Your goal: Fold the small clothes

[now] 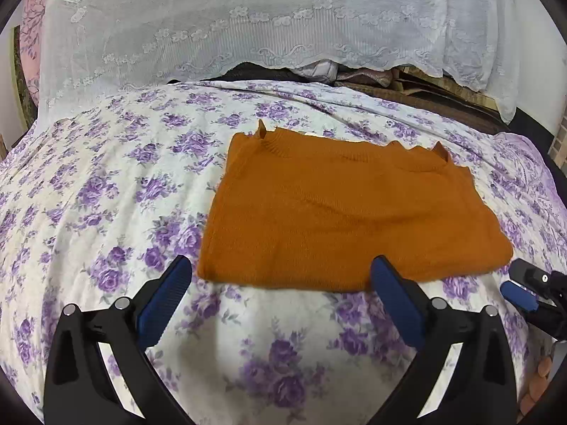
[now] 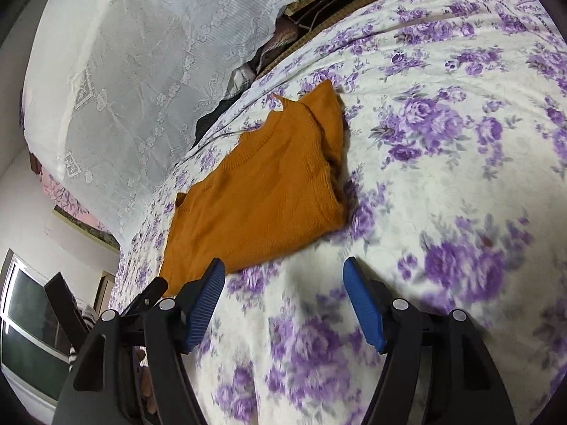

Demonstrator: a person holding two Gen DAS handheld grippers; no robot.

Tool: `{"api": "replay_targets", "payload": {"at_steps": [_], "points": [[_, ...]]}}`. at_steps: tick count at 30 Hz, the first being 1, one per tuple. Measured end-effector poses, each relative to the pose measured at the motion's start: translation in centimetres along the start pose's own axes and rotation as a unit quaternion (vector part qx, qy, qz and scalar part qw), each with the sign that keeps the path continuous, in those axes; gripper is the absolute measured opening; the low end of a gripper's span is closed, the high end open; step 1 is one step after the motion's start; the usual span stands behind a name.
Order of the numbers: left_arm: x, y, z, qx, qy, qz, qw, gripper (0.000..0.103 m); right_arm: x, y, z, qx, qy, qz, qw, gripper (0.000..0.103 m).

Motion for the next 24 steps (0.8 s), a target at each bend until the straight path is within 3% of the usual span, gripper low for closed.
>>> {"api": "replay_targets", "payload": {"at_steps": [14, 19, 24], "points": [[4.4, -3.9, -2.5, 0.001, -0.008, 0.02, 0.9998, 0.098, 4.9, -6.6, -1.8, 0.025, -0.015, -0.031, 0.999, 0.071], [7.1, -4.0, -3.6, 0.007, -0.015, 0.034, 0.9993, 0.099, 6.3, -8.6, -2.1, 0.014, -0.027, -0.023, 0.999, 0.071], [7.9, -3.7, -3.4, 0.001, 0.0, 0.047, 0.9989, 0.099, 6.5, -9.1, -2.4, 0.016, -0.046, -0.02, 0.999, 0.071]]}}
Point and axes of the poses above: each gripper's, at about its wrist camera, not at the fingertips, and x roughly the way its jaws point, z to its left, y to its underside, the point moved 2 cm from there along x, roughly the way its jaws point, and after that the axes turned 7 degrees about -y, right-handed, at the moved point
